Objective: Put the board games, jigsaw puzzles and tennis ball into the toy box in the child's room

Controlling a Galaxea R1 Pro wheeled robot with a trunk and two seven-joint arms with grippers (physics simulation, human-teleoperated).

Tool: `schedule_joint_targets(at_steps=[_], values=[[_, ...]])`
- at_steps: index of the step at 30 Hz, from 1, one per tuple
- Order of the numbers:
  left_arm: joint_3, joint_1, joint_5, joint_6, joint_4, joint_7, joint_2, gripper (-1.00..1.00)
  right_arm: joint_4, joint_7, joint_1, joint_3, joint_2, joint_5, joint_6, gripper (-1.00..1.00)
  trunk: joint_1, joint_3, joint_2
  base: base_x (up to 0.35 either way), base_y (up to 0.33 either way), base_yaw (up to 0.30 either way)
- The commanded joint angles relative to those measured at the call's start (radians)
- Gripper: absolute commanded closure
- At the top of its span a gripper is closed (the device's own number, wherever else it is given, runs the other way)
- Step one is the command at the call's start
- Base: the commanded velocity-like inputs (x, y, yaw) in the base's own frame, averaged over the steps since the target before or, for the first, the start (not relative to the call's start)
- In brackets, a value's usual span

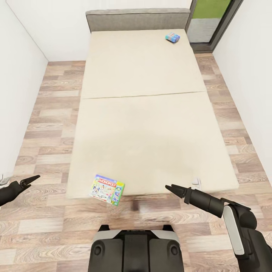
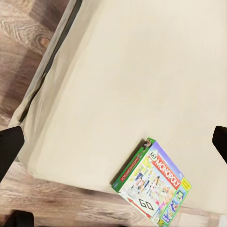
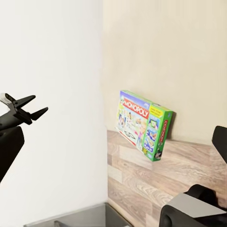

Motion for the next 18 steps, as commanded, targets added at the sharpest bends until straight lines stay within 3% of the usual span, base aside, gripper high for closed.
schedule_joint_targets(at_steps=[1, 9, 18], values=[[0.001, 0.0, 0.0, 0.009, -0.001, -0.004, 0.0, -1.0, 0.0, 0.002, 0.0, -0.001, 0.0, -0.001, 0.004, -1.0, 0.0, 0.001, -0.001, 0.0, 0.0, 0.0], [-0.009, 0.003, 0.001, 0.009, -0.003, -0.003, -0.004, -1.0, 0.0, 0.003, 0.0, -0.001, 0.0, -0.001, 0.004, -1.0, 0.0, 0.014, -0.001, 0.0, 0.0, 0.0], [-0.065, 0.004, 0.001, 0.009, -0.001, -0.002, -0.007, -1.0, 0.001, 0.002, 0.0, -0.001, -0.001, -0.001, 0.004, -1.0, 0.0, 0.029, -0.001, 0.0, 0.0, 0.0]])
